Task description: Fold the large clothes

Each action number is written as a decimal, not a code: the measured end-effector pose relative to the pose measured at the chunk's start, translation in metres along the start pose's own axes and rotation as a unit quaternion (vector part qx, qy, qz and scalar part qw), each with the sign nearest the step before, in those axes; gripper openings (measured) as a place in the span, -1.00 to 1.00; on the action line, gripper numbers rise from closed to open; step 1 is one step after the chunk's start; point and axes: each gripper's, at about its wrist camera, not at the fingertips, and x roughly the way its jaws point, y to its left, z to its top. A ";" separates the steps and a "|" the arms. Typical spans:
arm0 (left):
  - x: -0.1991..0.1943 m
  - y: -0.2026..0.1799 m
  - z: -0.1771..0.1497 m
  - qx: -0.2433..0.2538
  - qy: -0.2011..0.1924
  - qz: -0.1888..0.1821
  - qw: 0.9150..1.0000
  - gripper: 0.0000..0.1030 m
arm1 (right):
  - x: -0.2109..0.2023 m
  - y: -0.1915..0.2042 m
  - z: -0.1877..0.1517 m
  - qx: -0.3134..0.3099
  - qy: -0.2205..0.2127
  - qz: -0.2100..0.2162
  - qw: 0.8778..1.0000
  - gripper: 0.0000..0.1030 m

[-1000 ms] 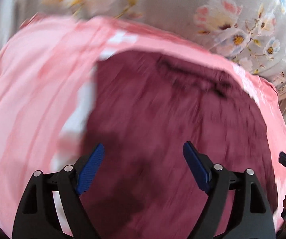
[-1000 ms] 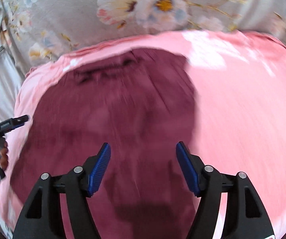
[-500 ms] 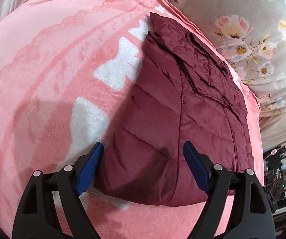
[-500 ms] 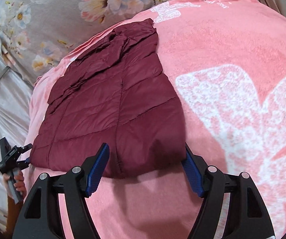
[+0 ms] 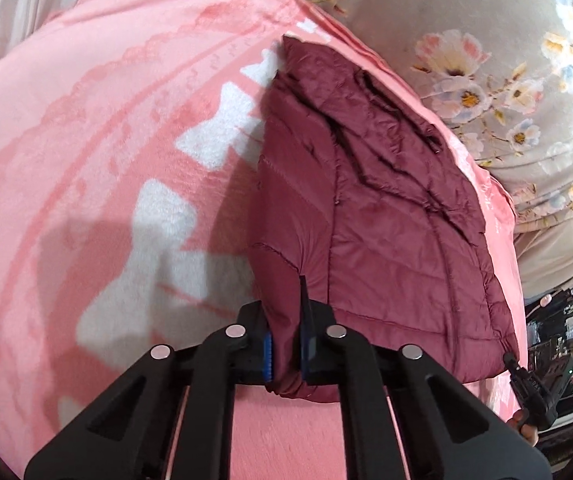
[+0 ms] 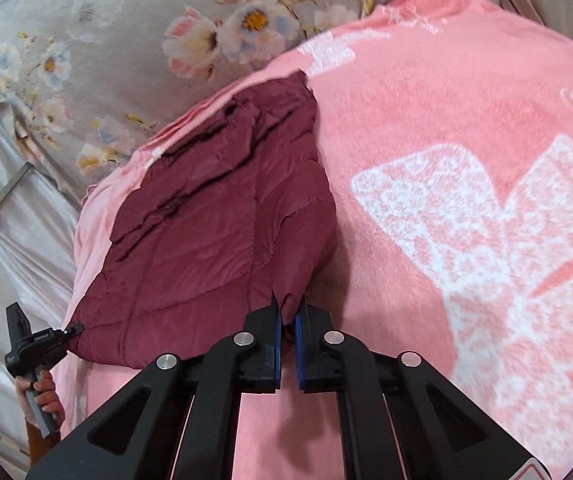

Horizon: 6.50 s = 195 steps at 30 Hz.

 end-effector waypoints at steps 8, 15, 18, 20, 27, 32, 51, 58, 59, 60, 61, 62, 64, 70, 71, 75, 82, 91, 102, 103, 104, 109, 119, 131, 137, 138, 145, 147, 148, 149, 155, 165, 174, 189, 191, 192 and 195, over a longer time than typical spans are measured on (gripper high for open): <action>-0.084 -0.004 -0.041 0.014 -0.029 -0.033 0.999 -0.89 | -0.095 0.019 -0.038 -0.036 -0.040 0.019 0.998 -0.94; -0.177 -0.004 -0.079 -0.008 -0.076 -0.068 0.995 -0.89 | -0.189 0.049 -0.061 -0.075 -0.110 0.039 0.990 -0.95; -0.213 -0.010 -0.078 -0.007 -0.118 -0.073 0.990 -0.89 | -0.216 0.062 -0.052 -0.083 -0.152 0.051 0.984 -0.95; -0.229 -0.016 -0.073 -0.003 -0.143 -0.074 0.987 -0.89 | -0.221 0.065 -0.041 -0.077 -0.167 0.063 0.981 -0.95; -0.202 -0.029 -0.033 0.012 -0.154 -0.042 0.987 -0.89 | -0.172 0.067 0.001 -0.060 -0.152 0.054 0.985 -0.95; -0.159 -0.022 -0.015 0.006 -0.127 -0.013 0.992 -0.89 | -0.132 0.051 0.009 -0.024 -0.112 0.045 0.992 -0.95; -0.072 -0.021 0.048 0.021 -0.098 0.023 0.995 -0.88 | -0.044 0.045 0.072 -0.008 -0.099 0.045 0.994 -0.95; -0.036 -0.024 0.072 0.030 -0.084 0.039 0.995 -0.88 | 0.002 0.038 0.093 0.007 -0.088 0.033 0.996 -0.95; -0.032 -0.024 0.075 0.032 -0.083 0.041 0.995 -0.88 | 0.010 0.036 0.096 0.009 -0.087 0.030 0.996 -0.95; -0.026 -0.026 0.080 0.033 -0.082 0.043 0.995 -0.88 | 0.018 0.034 0.100 0.013 -0.085 0.027 0.996 -0.95; -0.022 -0.027 0.084 0.035 -0.081 0.043 0.995 -0.88 | 0.025 0.031 0.103 0.018 -0.082 0.027 0.996 -0.95; -0.017 -0.028 0.088 0.036 -0.082 0.044 0.995 -0.88 | 0.031 0.029 0.105 0.022 -0.081 0.025 0.996 -0.96; -0.009 -0.030 0.096 0.038 -0.081 0.043 0.995 -0.88 | 0.043 0.025 0.111 0.027 -0.079 0.021 0.996 -0.96; 0.019 -0.038 0.122 0.043 -0.077 0.048 0.995 -0.88 | 0.079 0.019 0.134 0.029 -0.073 0.005 0.997 -0.96; 0.026 -0.038 0.127 0.042 -0.074 0.052 0.995 -0.88 | 0.086 0.018 0.138 0.029 -0.070 0.000 0.997 -0.96; 0.053 -0.038 0.139 0.045 -0.060 0.064 0.995 -0.88 | 0.112 0.010 0.147 0.036 -0.057 -0.012 0.998 -0.96; 0.104 -0.025 0.145 0.035 -0.028 0.081 0.996 -0.85 | 0.150 -0.001 0.144 0.033 -0.032 -0.039 0.998 -0.96; 0.109 -0.009 0.145 0.001 -0.044 0.042 0.998 -0.69 | 0.131 -0.005 0.150 0.045 -0.053 -0.020 0.997 -0.39; -0.016 -0.079 0.137 0.093 -0.184 0.038 0.978 0.53 | 0.063 0.108 0.127 -0.107 -0.096 -0.013 0.989 -0.39; -0.011 -0.096 0.129 0.122 -0.172 0.035 0.977 0.51 | 0.074 0.127 0.116 -0.140 -0.083 -0.021 0.986 -0.39; -0.002 -0.113 0.121 0.148 -0.157 0.033 0.976 0.50 | 0.082 0.137 0.110 -0.158 -0.077 -0.027 0.984 -0.39; 0.057 -0.151 0.084 0.233 -0.089 0.050 0.967 0.47 | 0.136 0.169 0.087 -0.235 -0.024 -0.067 0.969 -0.25; 0.128 -0.120 0.081 0.205 -0.029 0.089 0.974 0.45 | 0.209 0.151 0.093 -0.192 0.068 -0.050 0.978 -0.42; 0.146 -0.109 0.096 0.195 -0.030 0.108 0.974 0.47 | 0.221 0.169 0.111 -0.197 0.044 -0.048 0.978 -0.99; 0.146 -0.109 0.109 0.195 -0.039 0.114 0.973 0.46 | 0.233 0.171 0.117 -0.198 0.046 -0.052 0.978 -0.99; 0.149 -0.107 0.110 0.195 -0.037 0.115 0.973 0.46 | 0.240 0.167 0.115 -0.193 0.055 -0.051 0.978 -0.99; 0.162 -0.102 0.109 0.189 -0.041 0.103 0.976 0.50 | 0.258 0.155 0.105 -0.178 0.072 -0.042 0.981 -0.99; 0.164 -0.102 0.107 0.189 -0.045 0.102 0.975 0.51 | 0.259 0.154 0.102 -0.179 0.069 -0.042 0.980 -0.99; 0.165 -0.102 0.106 0.190 -0.048 0.103 0.975 0.51 | 0.259 0.154 0.101 -0.180 0.067 -0.042 0.981 -0.99; 0.166 -0.102 0.104 0.192 -0.051 0.106 0.974 0.51 | 0.260 0.153 0.100 -0.179 0.066 -0.041 0.981 -0.99; 0.170 -0.102 0.101 0.194 -0.056 0.110 0.973 0.52 | 0.261 0.153 0.098 -0.183 0.061 -0.044 0.980 -1.00; 0.131 -0.093 0.111 0.169 -0.071 0.095 0.978 0.43 | 0.221 0.180 0.107 -0.161 0.050 -0.010 0.986 -0.79; 0.100 -0.049 0.144 0.097 -0.081 0.132 0.983 0.43 | 0.247 0.264 0.081 -0.210 0.082 0.037 0.973 -0.89; 0.133 -0.018 0.128 0.075 -0.076 0.139 0.984 0.51 | 0.297 0.261 0.053 -0.209 0.113 0.025 0.971 -1.00; 0.135 -0.020 0.127 0.079 -0.077 0.144 0.983 0.51 | 0.297 0.261 0.051 -0.213 0.108 0.022 0.971 -1.00; 0.137 -0.020 0.127 0.082 -0.077 0.149 0.982 0.52 | 0.297 0.261 0.051 -0.215 0.107 0.021 0.970 -1.00; 0.139 -0.020 0.127 0.084 -0.074 0.153 0.982 0.53 | 0.294 0.259 0.055 -0.205 0.108 0.031 0.972 -1.00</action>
